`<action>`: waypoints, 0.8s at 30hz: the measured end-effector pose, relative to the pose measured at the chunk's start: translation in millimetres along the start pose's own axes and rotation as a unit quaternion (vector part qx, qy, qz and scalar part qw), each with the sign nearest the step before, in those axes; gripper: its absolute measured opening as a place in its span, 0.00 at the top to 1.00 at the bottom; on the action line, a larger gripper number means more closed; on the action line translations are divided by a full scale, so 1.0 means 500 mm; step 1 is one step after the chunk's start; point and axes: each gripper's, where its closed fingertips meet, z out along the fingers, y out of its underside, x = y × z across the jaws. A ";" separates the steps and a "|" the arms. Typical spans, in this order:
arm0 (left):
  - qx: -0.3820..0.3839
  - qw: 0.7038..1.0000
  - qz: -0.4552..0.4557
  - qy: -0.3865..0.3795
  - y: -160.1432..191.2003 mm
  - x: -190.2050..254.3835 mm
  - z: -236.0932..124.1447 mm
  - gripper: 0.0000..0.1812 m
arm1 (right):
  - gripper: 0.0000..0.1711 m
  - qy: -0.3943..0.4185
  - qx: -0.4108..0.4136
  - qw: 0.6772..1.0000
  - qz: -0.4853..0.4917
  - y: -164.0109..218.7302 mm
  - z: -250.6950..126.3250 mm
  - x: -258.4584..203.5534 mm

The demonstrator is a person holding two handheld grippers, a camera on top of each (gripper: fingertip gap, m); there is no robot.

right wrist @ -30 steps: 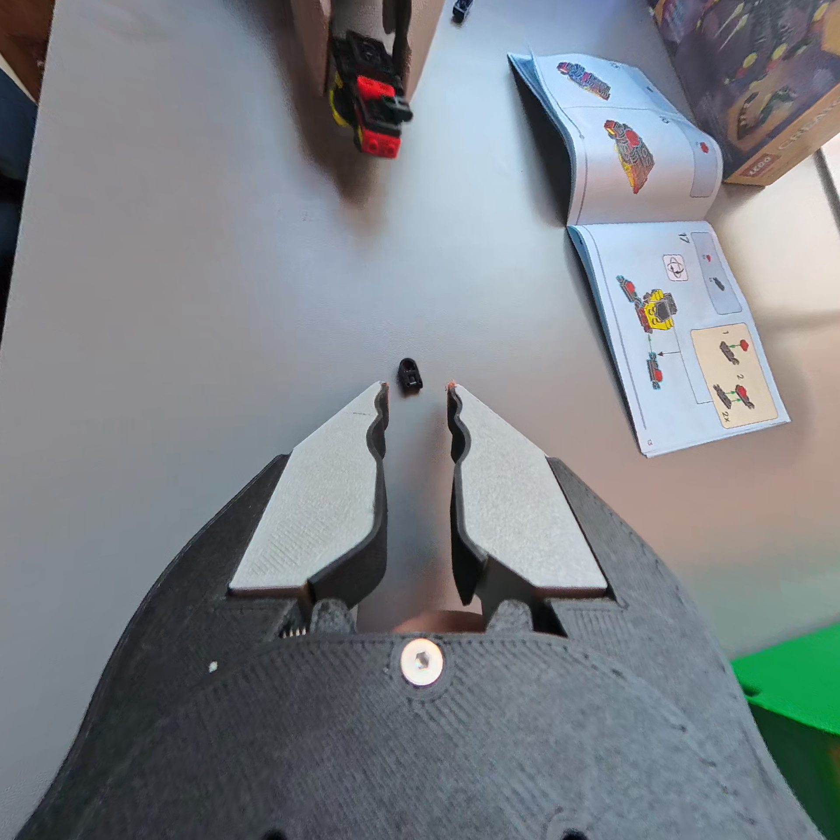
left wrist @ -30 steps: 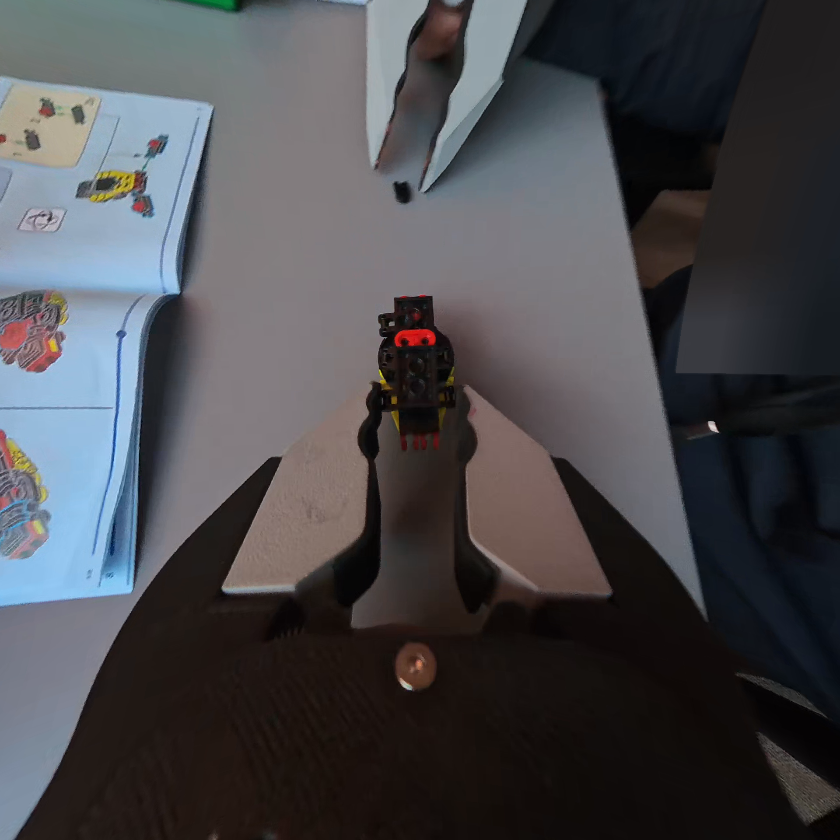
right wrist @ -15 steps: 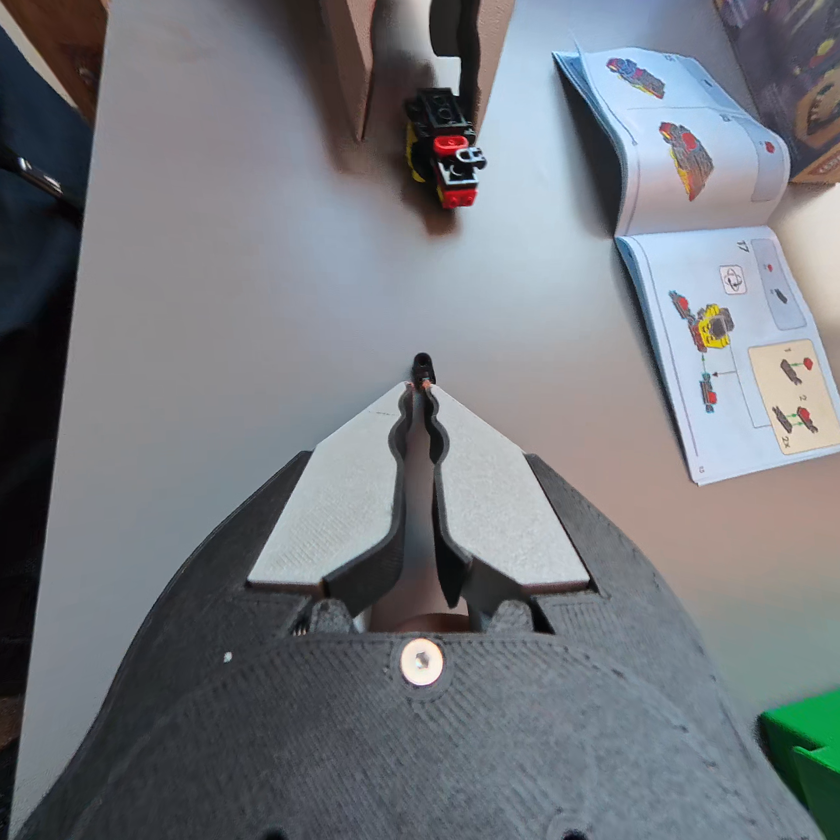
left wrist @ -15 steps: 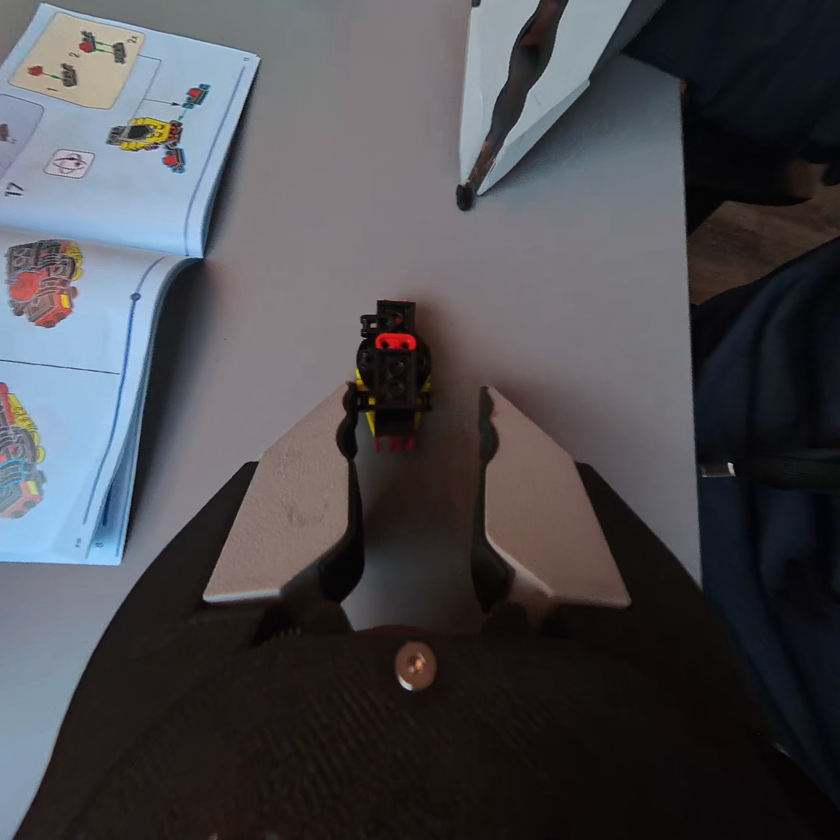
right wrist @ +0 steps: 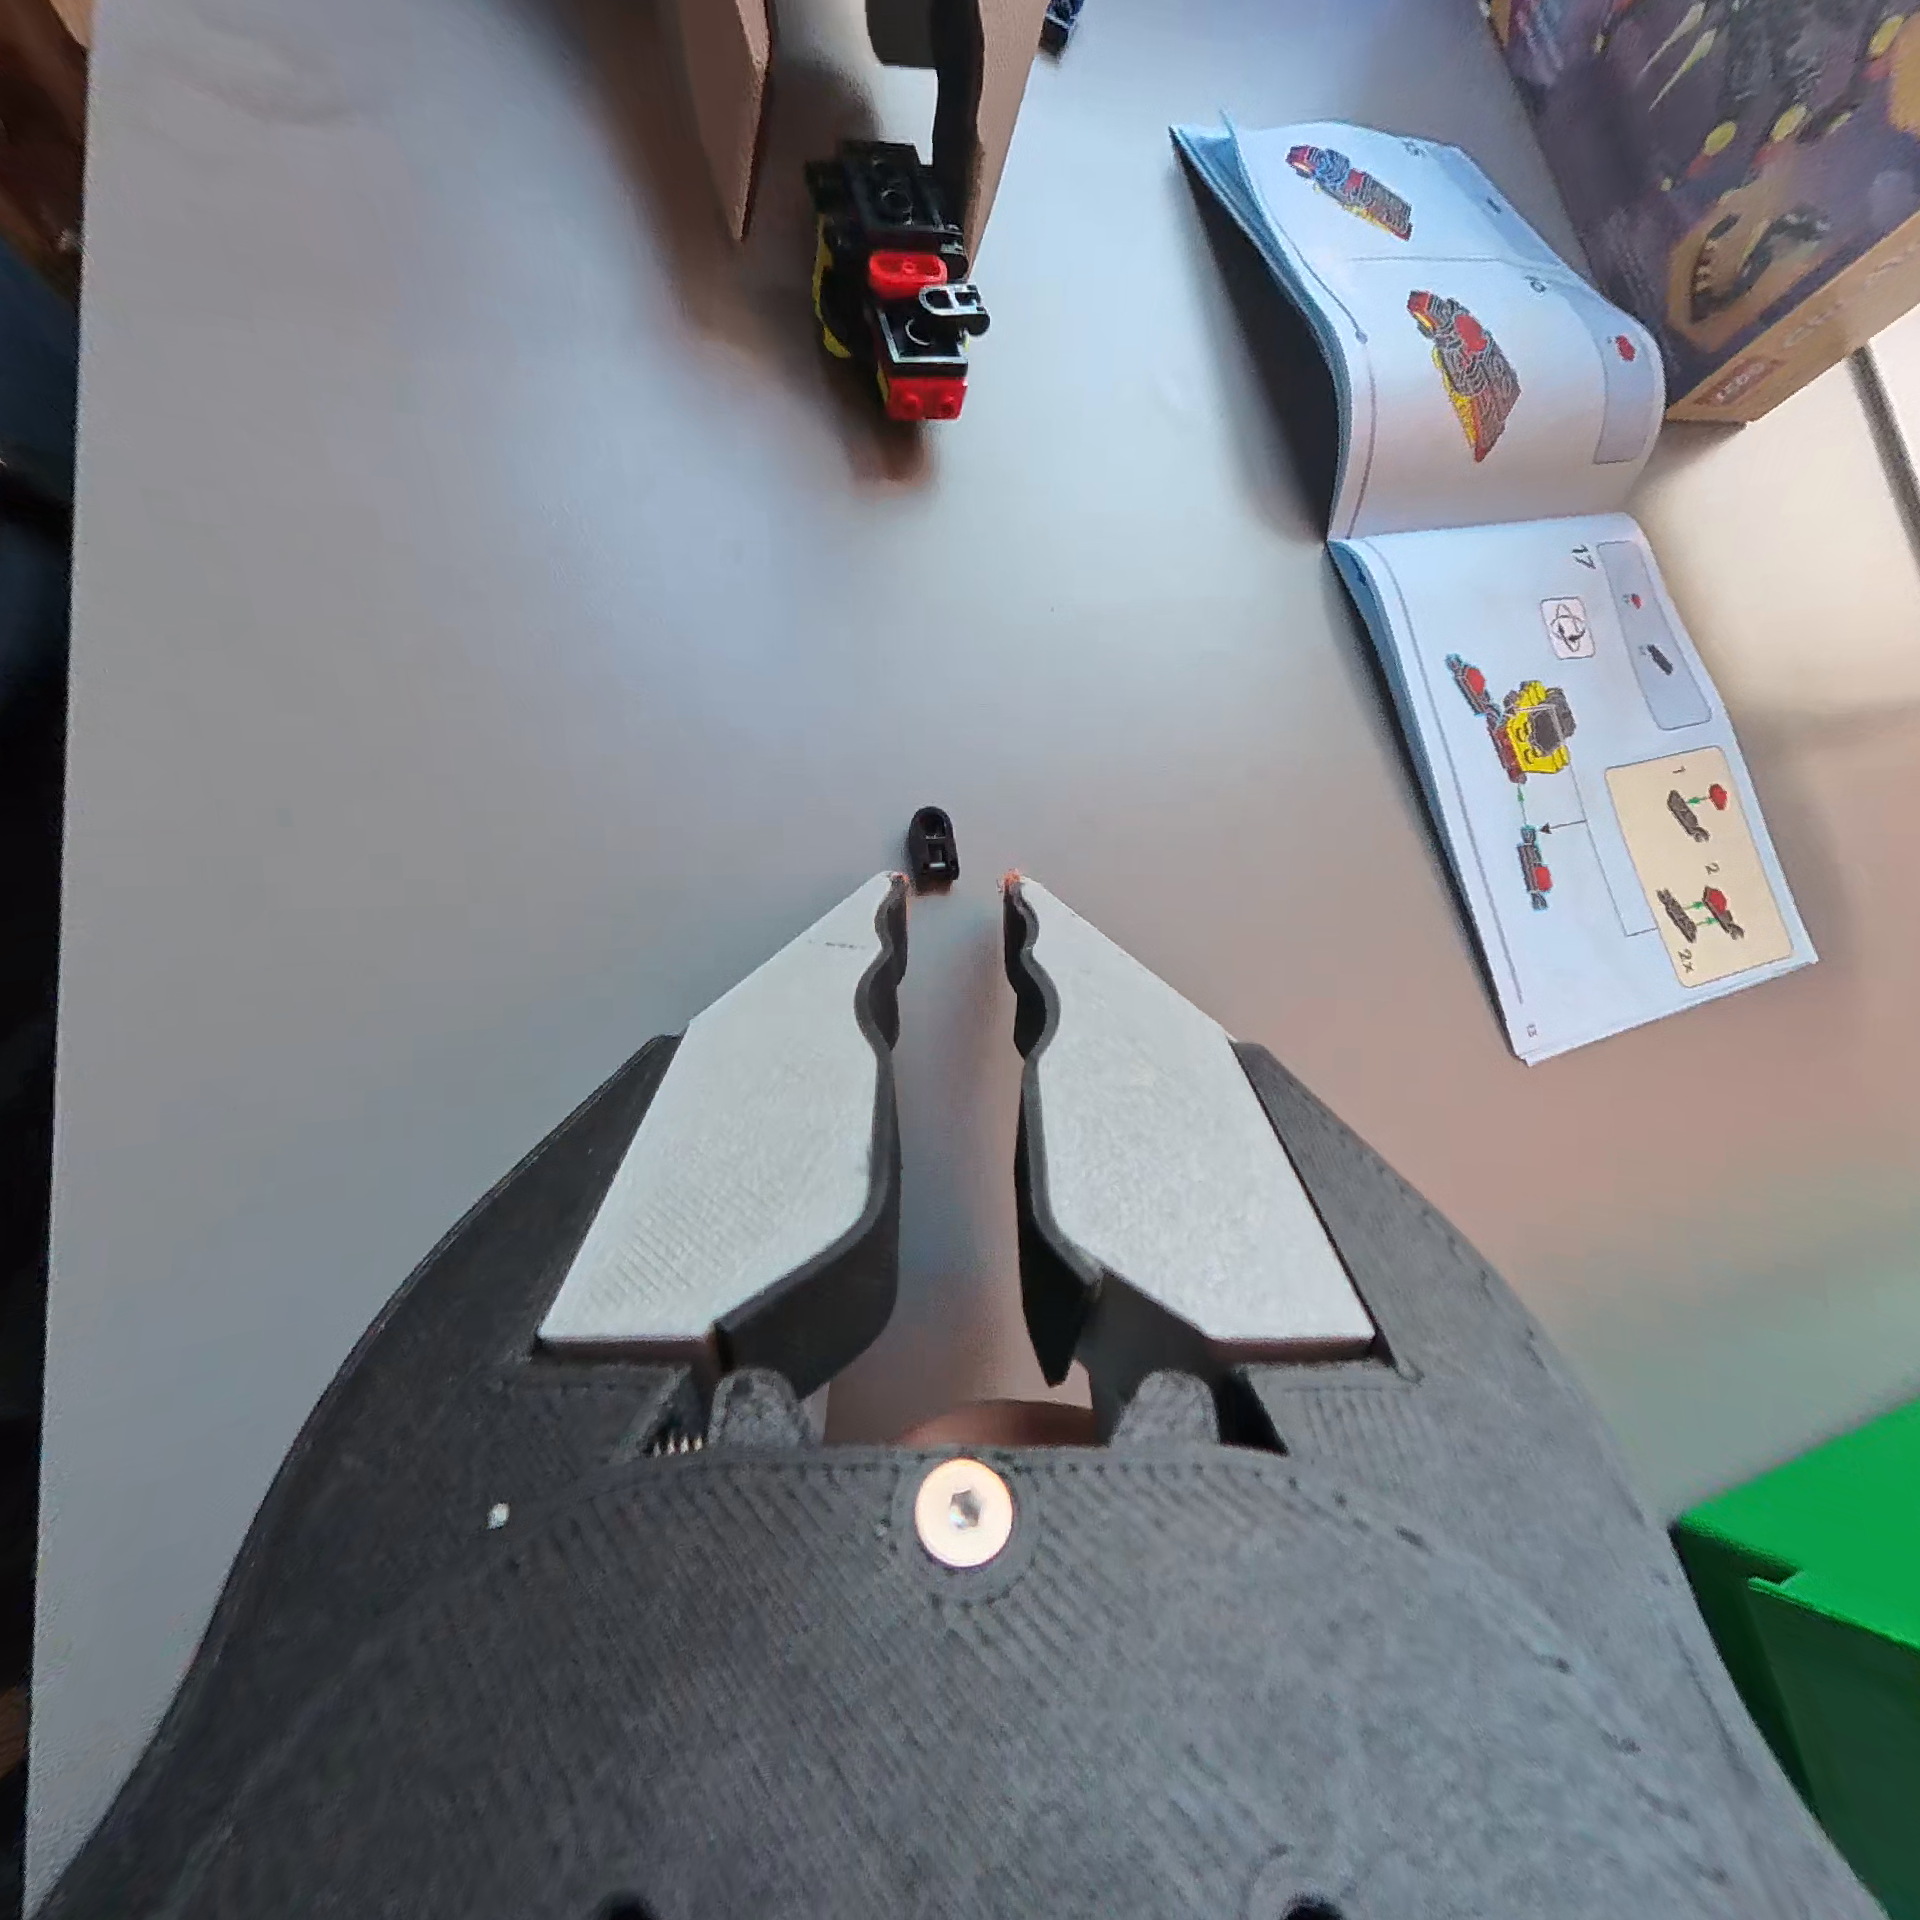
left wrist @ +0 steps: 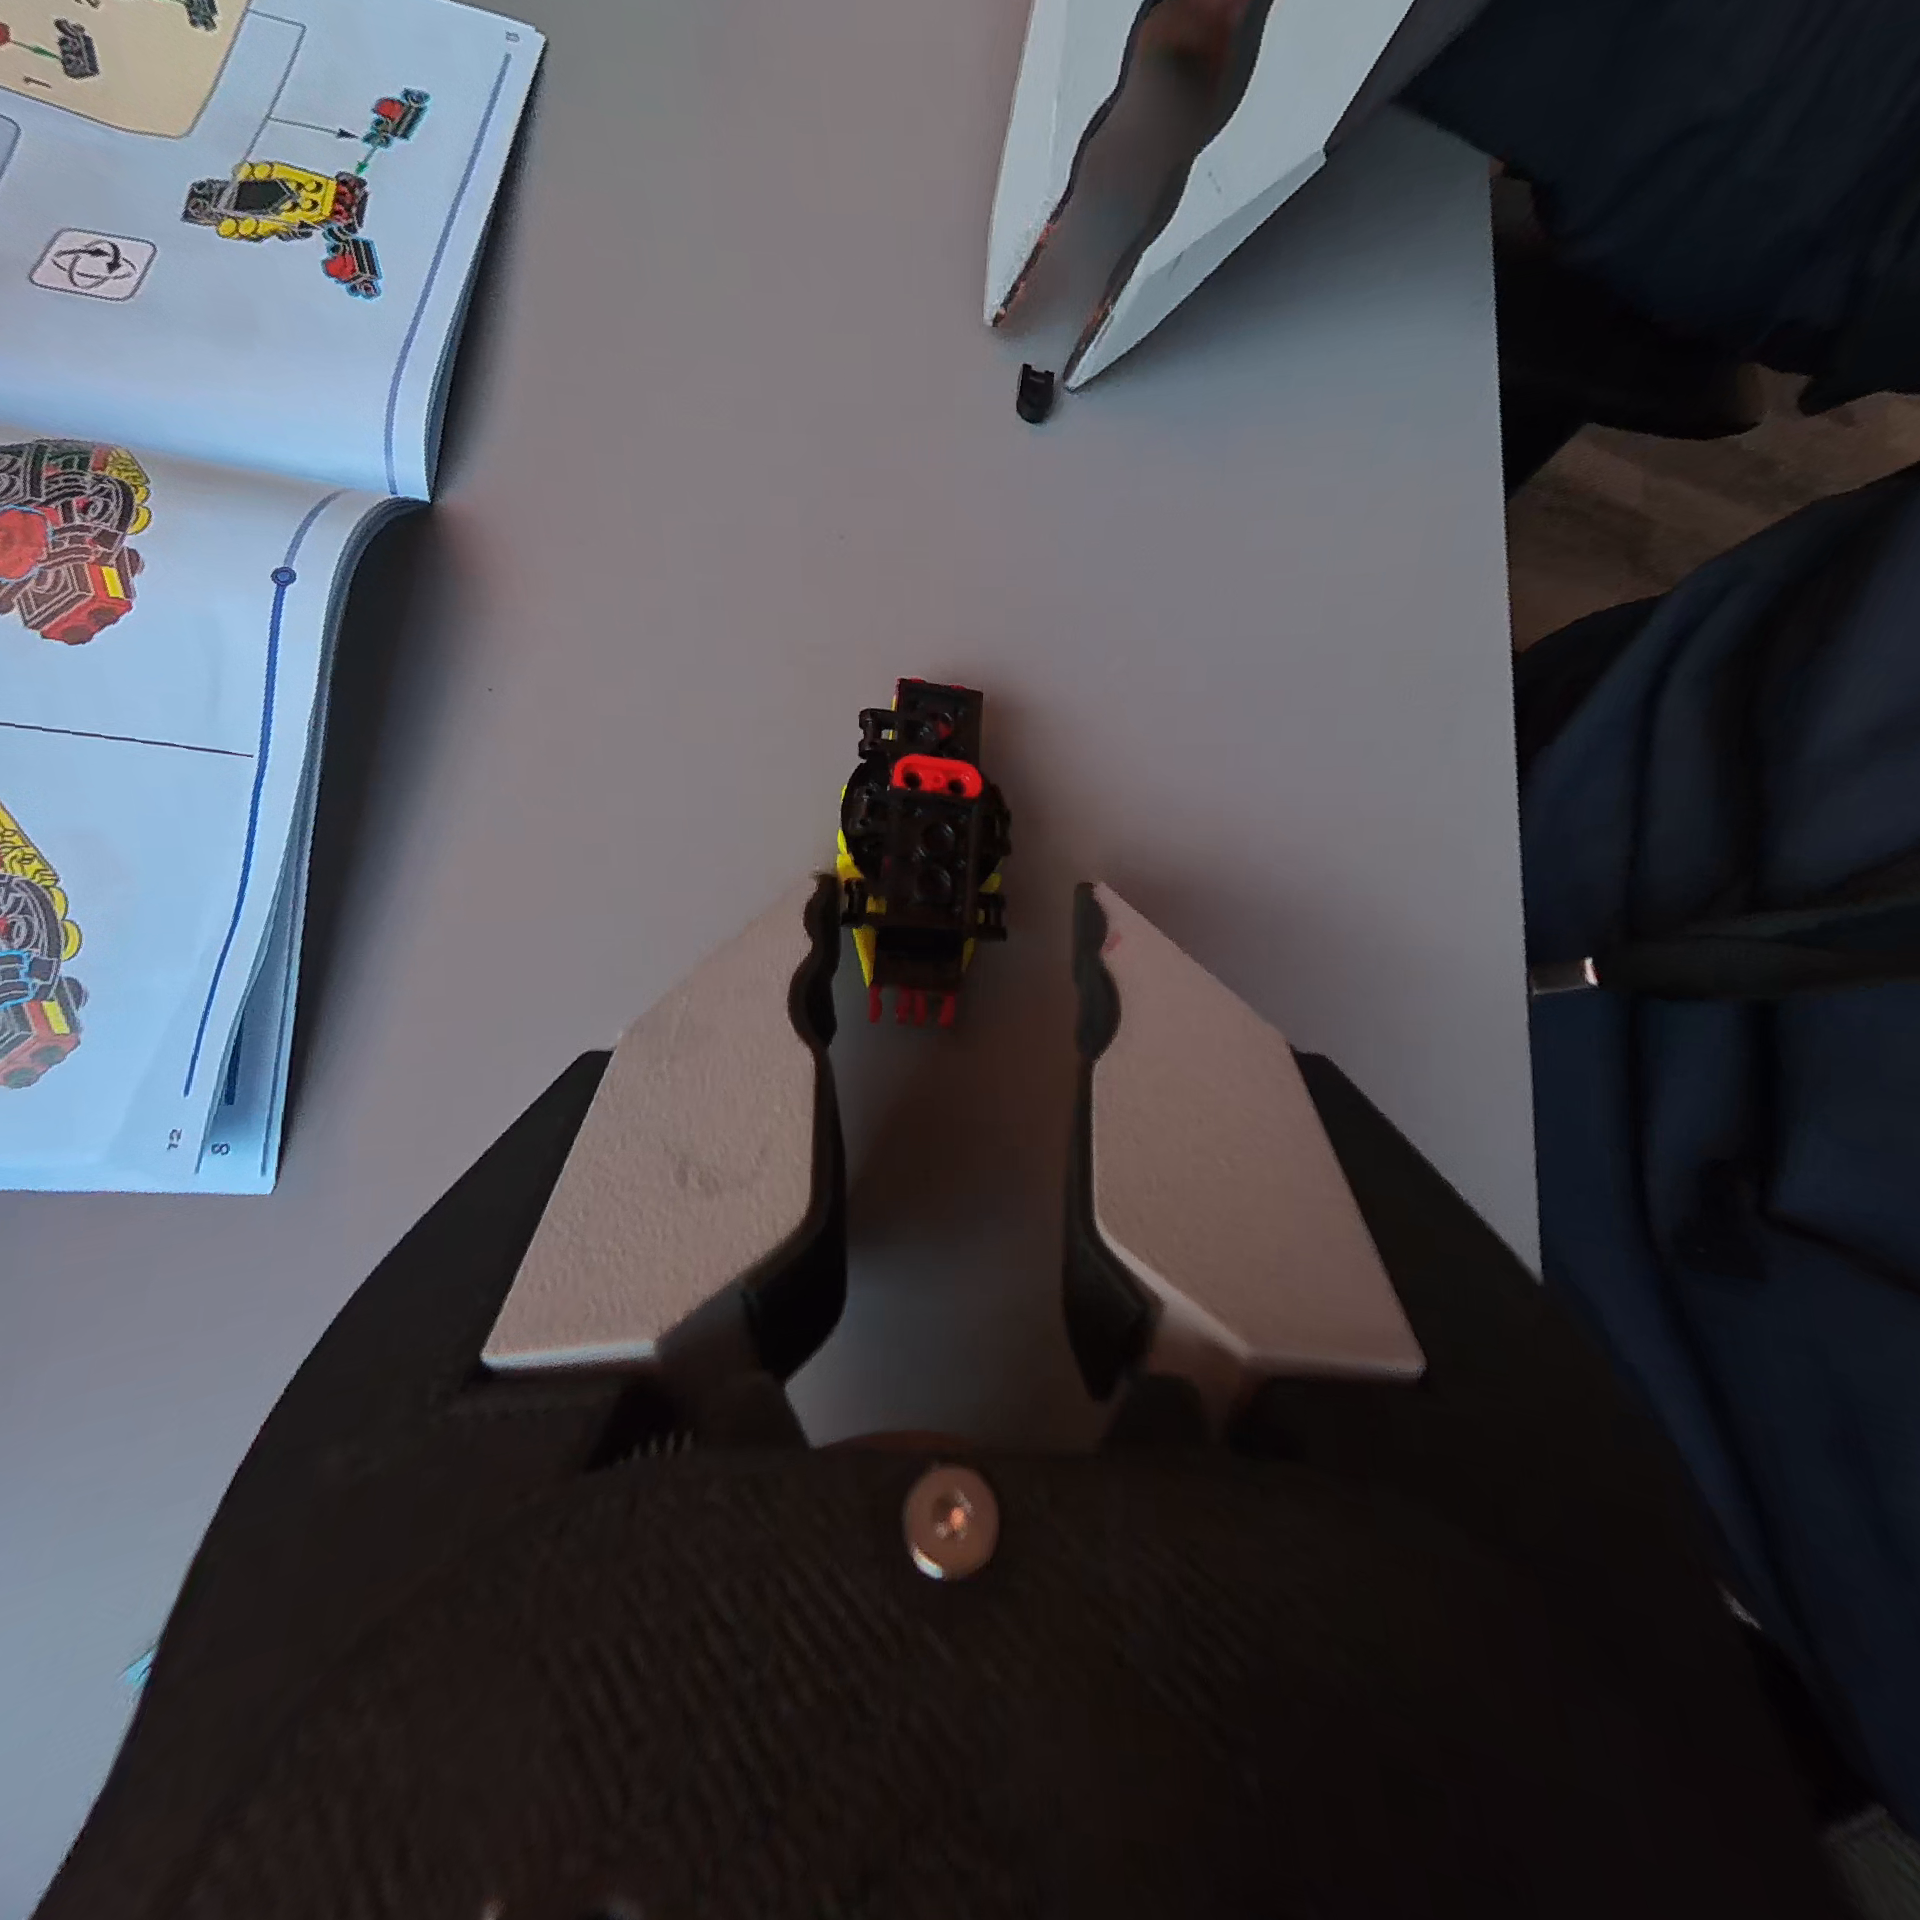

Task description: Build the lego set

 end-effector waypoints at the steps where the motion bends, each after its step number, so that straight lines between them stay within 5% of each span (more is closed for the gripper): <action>1: -0.004 1.000 0.005 -0.004 0.002 -0.002 -0.002 0.76 | 0.91 -0.001 -0.001 1.000 0.000 0.001 0.001 0.001; 6: -0.014 1.000 0.018 -0.016 0.010 -0.010 -0.010 0.76 | 0.95 -0.023 0.006 1.000 0.001 -0.007 0.009 -0.006; 10: -0.019 1.000 0.008 0.013 0.014 0.007 -0.008 0.87 | 0.97 -0.028 0.009 1.000 0.006 -0.014 0.014 -0.013; 18: -0.047 0.988 -0.027 0.148 0.019 0.100 -0.009 0.77 | 0.97 0.001 0.020 0.998 0.058 -0.052 0.029 -0.026; 24: -0.041 0.990 0.000 0.137 0.012 0.100 -0.001 0.83 | 0.97 0.019 0.047 0.995 0.081 -0.120 0.059 -0.026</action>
